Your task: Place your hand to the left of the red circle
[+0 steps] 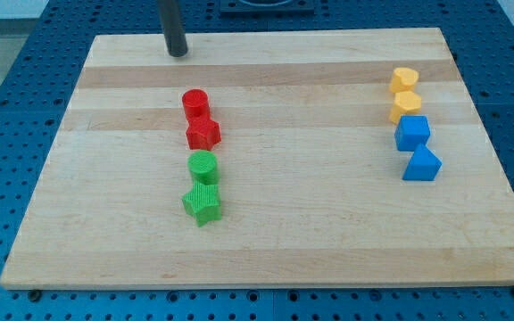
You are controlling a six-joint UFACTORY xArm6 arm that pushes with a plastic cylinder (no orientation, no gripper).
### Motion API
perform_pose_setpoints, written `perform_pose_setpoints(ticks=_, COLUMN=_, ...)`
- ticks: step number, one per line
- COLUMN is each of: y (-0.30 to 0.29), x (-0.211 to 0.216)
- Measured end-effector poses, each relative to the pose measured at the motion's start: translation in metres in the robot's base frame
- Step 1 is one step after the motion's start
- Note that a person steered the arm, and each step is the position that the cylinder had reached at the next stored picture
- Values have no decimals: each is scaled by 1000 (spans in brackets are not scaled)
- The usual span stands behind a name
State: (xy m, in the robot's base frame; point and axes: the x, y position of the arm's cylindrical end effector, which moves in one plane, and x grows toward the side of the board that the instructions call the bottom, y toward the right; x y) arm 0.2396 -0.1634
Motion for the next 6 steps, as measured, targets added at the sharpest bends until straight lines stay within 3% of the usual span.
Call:
perform_pose_setpoints(ticks=1, y=-20, x=52)
perform_pose_setpoints(ticks=3, y=-25, x=83)
perform_pose_setpoints(ticks=4, y=2, x=122)
perform_pose_setpoints(ticks=6, y=18, x=124)
